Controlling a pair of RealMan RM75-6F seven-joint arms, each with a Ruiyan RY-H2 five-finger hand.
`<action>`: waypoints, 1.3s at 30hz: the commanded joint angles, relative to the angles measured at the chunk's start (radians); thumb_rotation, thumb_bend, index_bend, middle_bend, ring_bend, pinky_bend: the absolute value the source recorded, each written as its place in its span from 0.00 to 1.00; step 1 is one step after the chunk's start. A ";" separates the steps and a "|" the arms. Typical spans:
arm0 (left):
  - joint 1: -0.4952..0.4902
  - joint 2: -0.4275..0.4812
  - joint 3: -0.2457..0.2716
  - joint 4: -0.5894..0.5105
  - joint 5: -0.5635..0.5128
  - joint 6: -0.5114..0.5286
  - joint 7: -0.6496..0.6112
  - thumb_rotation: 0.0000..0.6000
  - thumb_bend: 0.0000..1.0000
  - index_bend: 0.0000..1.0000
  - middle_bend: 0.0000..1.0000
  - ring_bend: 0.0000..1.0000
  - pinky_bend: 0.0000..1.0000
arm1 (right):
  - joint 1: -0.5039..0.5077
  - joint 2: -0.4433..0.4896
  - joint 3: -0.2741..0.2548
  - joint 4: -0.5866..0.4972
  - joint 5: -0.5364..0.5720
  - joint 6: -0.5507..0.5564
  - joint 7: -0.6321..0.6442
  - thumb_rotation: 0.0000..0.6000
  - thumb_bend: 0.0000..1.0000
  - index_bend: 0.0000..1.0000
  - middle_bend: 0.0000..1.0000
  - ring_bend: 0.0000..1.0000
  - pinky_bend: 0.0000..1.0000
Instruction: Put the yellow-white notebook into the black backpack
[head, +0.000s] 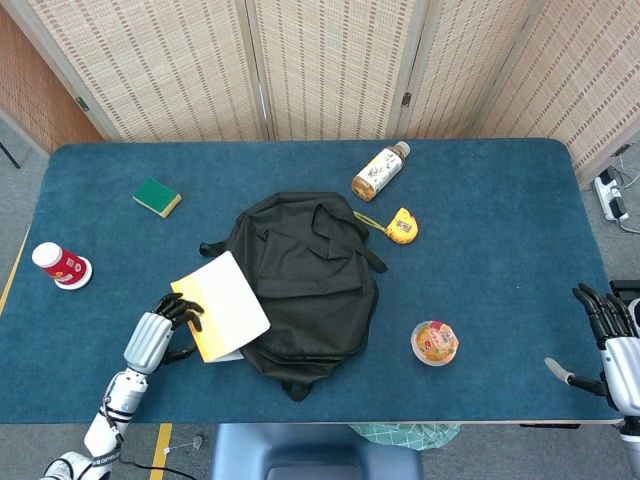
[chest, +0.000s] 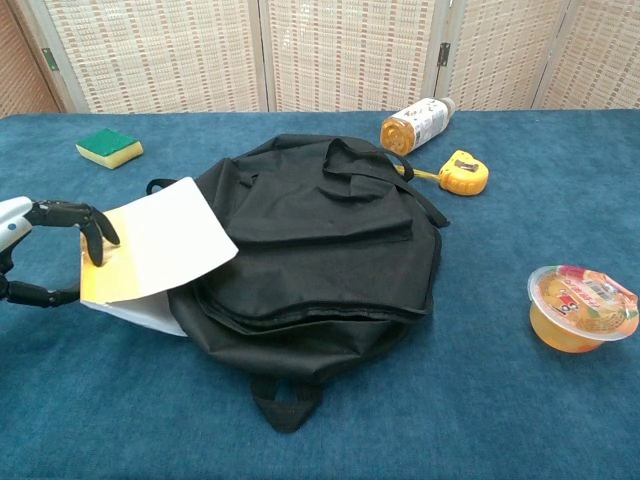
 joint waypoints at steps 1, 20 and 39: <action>0.000 -0.005 0.000 0.006 0.002 0.008 -0.004 1.00 0.40 0.64 0.44 0.36 0.23 | 0.000 0.000 0.001 -0.001 0.001 -0.001 -0.001 1.00 0.19 0.00 0.08 0.09 0.01; 0.032 -0.015 -0.014 0.046 0.012 0.136 -0.008 1.00 0.47 0.71 0.52 0.41 0.26 | 0.016 0.002 -0.005 -0.036 -0.026 -0.016 -0.053 1.00 0.19 0.00 0.08 0.10 0.01; 0.062 0.079 -0.023 -0.010 0.089 0.359 0.123 1.00 0.48 0.74 0.56 0.44 0.26 | 0.225 -0.038 -0.016 -0.198 -0.077 -0.339 -0.283 1.00 0.24 0.30 0.12 0.10 0.01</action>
